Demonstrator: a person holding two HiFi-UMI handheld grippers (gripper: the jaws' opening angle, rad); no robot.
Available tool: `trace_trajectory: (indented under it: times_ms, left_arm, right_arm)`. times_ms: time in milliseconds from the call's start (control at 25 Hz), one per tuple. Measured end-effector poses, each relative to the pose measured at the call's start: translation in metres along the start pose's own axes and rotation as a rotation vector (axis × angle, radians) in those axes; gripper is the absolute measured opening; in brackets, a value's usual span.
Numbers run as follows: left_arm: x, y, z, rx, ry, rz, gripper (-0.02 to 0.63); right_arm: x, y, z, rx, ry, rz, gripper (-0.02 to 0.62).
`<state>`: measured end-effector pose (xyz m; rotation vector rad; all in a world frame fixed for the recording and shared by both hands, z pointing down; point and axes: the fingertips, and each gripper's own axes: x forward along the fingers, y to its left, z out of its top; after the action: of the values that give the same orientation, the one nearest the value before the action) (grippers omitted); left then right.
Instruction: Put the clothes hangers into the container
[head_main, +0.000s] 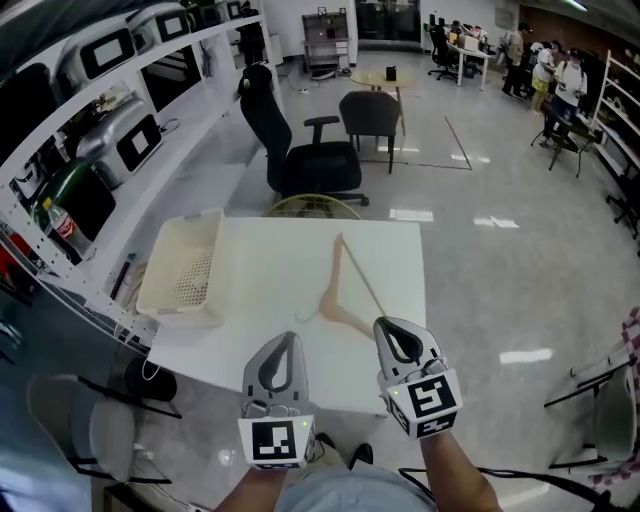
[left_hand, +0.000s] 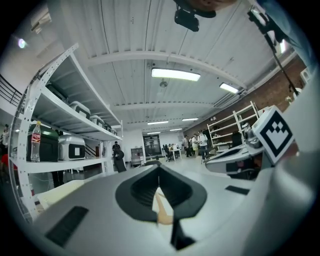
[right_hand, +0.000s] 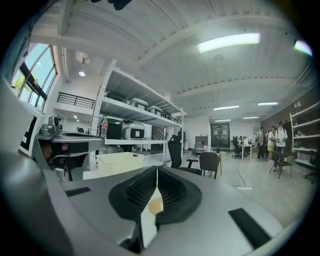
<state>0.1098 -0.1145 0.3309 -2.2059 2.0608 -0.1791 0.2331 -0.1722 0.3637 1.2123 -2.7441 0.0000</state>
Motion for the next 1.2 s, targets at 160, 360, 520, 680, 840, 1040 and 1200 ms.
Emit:
trace_trajectory:
  times_ms: [160,360,520,680,840,1040,1200]
  left_arm:
    - [0.013,0.006,-0.009,-0.037,0.026,0.012,0.012]
    - [0.042,0.025,-0.038,-0.03,0.053,0.013,0.012]
    - [0.068,0.027,-0.047,-0.089,0.08,-0.012,0.012]
    - [0.09,0.031,-0.066,-0.101,0.12,-0.038,0.012]
    - [0.111,0.031,-0.087,-0.121,0.159,-0.063,0.012]
    - [0.128,0.021,-0.114,-0.139,0.212,-0.087,0.012]
    - [0.137,0.02,-0.137,-0.16,0.272,-0.109,0.012]
  right_arm:
    - [0.016,-0.008,-0.008,-0.001,0.026,0.006,0.012]
    - [0.047,-0.017,-0.026,-0.008,0.085,0.009,0.012]
    - [0.071,-0.022,-0.044,0.0,0.123,0.026,0.012]
    - [0.088,-0.022,-0.073,0.01,0.188,0.041,0.012]
    - [0.105,-0.022,-0.103,0.037,0.256,0.07,0.043]
    - [0.118,-0.02,-0.142,0.033,0.342,0.119,0.113]
    - [0.127,-0.012,-0.169,-0.015,0.433,0.165,0.127]
